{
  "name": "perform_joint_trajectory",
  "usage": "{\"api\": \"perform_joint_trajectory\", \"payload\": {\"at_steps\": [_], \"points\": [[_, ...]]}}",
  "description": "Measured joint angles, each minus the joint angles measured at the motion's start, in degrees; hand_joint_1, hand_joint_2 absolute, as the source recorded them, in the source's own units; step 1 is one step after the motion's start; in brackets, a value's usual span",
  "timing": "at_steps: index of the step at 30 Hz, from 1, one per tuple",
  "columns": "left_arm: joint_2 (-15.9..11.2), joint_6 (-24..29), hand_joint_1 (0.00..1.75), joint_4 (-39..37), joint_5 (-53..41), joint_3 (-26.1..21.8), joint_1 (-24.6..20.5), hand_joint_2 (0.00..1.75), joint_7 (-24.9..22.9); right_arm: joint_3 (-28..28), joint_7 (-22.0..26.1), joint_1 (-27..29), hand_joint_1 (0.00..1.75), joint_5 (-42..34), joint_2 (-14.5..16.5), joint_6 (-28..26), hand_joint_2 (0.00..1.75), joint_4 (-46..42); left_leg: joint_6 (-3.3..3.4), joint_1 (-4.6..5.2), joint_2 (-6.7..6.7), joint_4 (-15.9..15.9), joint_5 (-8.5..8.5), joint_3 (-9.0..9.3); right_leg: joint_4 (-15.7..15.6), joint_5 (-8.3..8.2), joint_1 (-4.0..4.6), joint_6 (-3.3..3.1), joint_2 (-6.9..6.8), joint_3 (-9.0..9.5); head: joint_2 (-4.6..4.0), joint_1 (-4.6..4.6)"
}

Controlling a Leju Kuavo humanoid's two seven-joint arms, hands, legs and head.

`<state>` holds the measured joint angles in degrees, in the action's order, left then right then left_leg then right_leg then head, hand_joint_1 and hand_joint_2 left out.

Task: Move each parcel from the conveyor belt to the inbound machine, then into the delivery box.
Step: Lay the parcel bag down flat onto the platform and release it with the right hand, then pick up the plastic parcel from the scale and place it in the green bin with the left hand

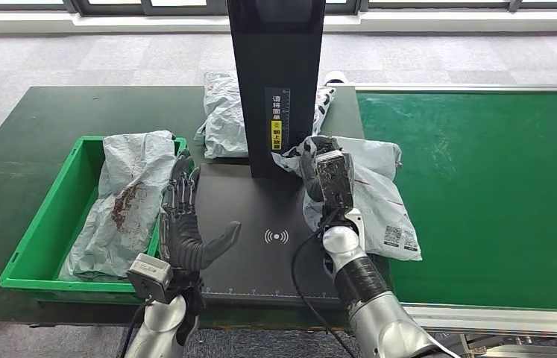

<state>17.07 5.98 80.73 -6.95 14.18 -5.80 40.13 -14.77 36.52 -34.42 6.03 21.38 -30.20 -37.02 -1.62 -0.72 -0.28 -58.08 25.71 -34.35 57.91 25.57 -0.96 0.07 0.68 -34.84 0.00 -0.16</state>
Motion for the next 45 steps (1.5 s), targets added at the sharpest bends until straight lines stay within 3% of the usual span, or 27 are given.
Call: {"api": "perform_joint_trajectory", "payload": {"at_steps": [2, 6, 13, 16, 23, 29, 39, 45], "points": [[-0.02, 0.51, 0.0, 0.0, 0.01, 0.25, -0.04, 1.75, 0.0, -2.59, 0.12, -0.83, 0.0, -2.24, 0.01, 0.97, 1.75, 1.58, 0.0, 0.0, 0.0, 0.0, 0.0, 0.0, 0.0, 0.0, 0.0, 0.0, 0.0, 0.0, -0.01, -0.01], [-0.05, 0.68, 0.0, 0.01, 0.02, 0.45, -0.08, 1.75, 0.0, -6.02, 0.33, -1.87, 0.0, -3.92, 0.0, 2.46, 0.0, 3.51, 0.0, 0.0, -0.01, 0.0, 0.0, -0.01, 0.0, 0.0, 0.0, 0.0, -0.01, 0.0, -0.01, 0.0], [-0.07, 0.96, 0.0, 0.01, -0.56, 0.77, -0.13, 1.75, 0.0, -9.36, 3.15, -2.55, 0.0, -8.66, -0.01, 11.49, 0.0, 5.94, 0.0, 0.0, -0.01, 0.0, 0.0, -0.01, 0.0, 0.0, 0.0, 0.0, -0.01, -0.01, 0.0, 0.0], [-0.1, 1.46, 0.0, -0.01, -0.94, 1.33, -0.24, 1.75, 0.0, -9.53, 3.3, -1.95, 0.0, -6.91, -0.03, 13.95, 0.0, 5.08, 0.0, 0.0, -0.01, 0.0, 0.0, 0.0, 0.0, 0.0, 0.0, 0.0, -0.01, -0.01, 0.0, -0.01], [-0.23, 4.3, 0.0, -0.18, -4.09, 2.01, -0.46, 1.75, 0.0, -8.46, 3.31, 5.64, 0.0, 6.07, -0.6, 15.24, 0.0, -11.33, -0.01, 0.0, 0.0, -0.01, 0.01, -0.02, 0.0, 0.01, 0.0, 0.0, -0.01, -0.08, -0.01, -0.01], [-0.26, 4.64, 0.0, -0.58, -4.99, 2.75, -0.68, 1.75, 0.0, -6.43, 3.03, 10.14, 0.0, 8.7, -0.78, 17.68, 0.0, -21.33, -0.01, 0.0, 0.01, -0.01, 0.01, -0.03, 0.0, 0.01, -0.01, 0.01, 0.0, -0.1, -0.01, -0.01], [-0.26, 4.69, 0.0, -0.78, -5.05, 3.04, -0.77, 1.75, 0.0, -5.38, 3.1, 11.91, 0.0, 9.05, -0.9, 18.16, 0.0, -26.26, -0.02, 0.0, 0.02, -0.01, -0.01, 0.0, 0.0, -0.02, 0.0, -0.03, 0.01, -0.09, -0.01, -0.01], [-0.25, 5.3, 0.0, -0.92, -7.03, 3.16, -0.87, 1.75, 0.0, -3.48, 2.05, 13.12, 0.0, 12.91, -0.85, 22.39, 0.0, -27.16, -0.02, 0.0, 0.02, -0.01, 0.0, -0.01, 0.0, -0.02, -0.01, -0.03, 0.01, -0.09, -0.01, -0.01]]}}
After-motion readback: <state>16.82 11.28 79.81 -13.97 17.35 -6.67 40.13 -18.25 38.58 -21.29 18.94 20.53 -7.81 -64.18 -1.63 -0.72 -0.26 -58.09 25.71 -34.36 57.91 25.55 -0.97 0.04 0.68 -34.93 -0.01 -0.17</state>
